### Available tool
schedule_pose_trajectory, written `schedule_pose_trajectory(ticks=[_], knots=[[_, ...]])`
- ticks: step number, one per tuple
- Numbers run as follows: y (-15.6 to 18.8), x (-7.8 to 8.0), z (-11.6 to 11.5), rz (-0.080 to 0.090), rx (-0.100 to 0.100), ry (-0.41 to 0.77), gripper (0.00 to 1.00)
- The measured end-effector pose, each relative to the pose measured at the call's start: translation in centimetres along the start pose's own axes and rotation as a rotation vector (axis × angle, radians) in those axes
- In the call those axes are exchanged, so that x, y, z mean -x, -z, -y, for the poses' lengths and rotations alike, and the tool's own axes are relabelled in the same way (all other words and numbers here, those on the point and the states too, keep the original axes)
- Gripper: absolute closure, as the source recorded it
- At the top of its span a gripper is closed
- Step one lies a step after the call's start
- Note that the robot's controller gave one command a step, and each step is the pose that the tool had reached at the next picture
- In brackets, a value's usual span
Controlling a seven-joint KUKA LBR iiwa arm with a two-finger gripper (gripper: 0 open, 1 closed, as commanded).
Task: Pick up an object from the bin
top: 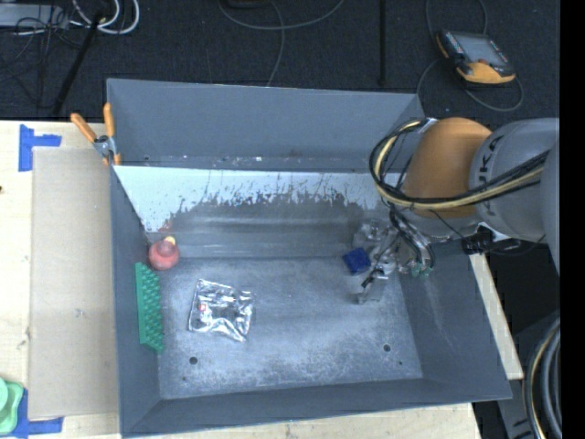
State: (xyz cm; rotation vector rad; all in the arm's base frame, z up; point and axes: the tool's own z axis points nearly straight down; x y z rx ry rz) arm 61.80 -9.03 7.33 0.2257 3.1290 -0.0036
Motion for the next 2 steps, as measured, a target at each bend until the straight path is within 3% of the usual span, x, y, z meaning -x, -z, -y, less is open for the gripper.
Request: schedule_pose_trajectory(ticks=[1, 2], knots=[[0.0, 0.0, -0.2, -0.001, 0.001, 0.004, 1.0], [21.6, -1.5, 0.6, 0.007, 0.001, 0.05, 1.0]])
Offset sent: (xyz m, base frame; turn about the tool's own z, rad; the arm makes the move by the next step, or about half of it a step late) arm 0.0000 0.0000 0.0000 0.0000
